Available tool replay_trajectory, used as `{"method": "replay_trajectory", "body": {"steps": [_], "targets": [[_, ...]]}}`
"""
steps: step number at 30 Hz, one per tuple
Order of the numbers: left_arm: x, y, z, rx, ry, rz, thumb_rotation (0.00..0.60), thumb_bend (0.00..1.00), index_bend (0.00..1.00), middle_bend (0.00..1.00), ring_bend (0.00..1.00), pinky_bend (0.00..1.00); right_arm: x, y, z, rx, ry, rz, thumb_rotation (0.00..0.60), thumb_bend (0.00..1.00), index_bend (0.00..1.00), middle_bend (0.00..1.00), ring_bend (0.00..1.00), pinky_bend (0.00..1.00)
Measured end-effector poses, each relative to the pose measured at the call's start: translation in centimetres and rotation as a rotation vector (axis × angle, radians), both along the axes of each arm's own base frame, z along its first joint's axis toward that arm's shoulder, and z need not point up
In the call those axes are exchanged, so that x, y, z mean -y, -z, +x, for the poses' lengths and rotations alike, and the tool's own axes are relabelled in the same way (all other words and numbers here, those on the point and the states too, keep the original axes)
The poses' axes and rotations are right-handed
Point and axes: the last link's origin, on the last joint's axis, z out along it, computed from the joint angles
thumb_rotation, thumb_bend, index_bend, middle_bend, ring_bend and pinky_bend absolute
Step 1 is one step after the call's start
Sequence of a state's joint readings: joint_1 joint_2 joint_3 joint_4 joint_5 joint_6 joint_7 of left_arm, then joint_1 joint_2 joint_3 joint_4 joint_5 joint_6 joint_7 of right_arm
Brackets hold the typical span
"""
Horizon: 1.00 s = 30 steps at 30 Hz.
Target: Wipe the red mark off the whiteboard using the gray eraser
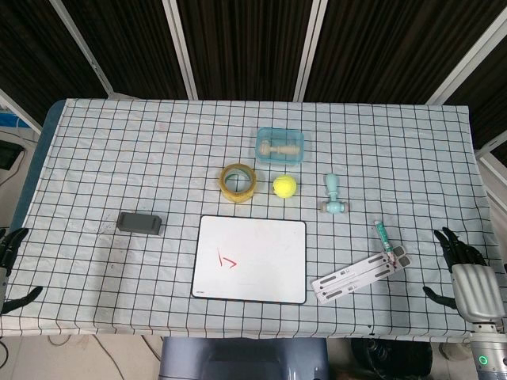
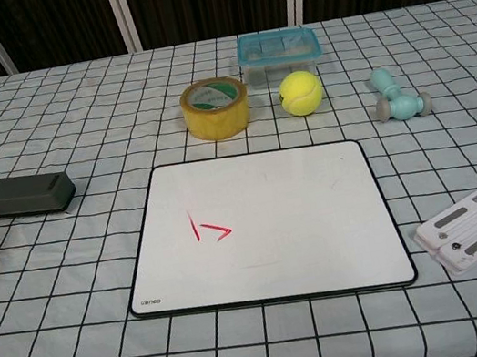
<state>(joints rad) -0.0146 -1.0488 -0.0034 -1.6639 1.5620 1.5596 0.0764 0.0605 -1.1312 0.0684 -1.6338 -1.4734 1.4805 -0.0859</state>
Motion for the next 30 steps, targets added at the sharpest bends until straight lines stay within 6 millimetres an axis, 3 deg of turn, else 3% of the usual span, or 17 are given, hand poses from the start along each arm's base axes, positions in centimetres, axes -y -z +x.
{"method": "replay_trajectory", "body": {"steps": [30], "targets": [[-0.67,0.51,0.11,-0.008,0.019,-0.041,0.6,0.09,0.0,0.08,0.0,0.04,-0.07,-0.09,0.02,0.005,0.003,0.0,0.6,0.07,0.04,0.08,0.19,0.22]]}}
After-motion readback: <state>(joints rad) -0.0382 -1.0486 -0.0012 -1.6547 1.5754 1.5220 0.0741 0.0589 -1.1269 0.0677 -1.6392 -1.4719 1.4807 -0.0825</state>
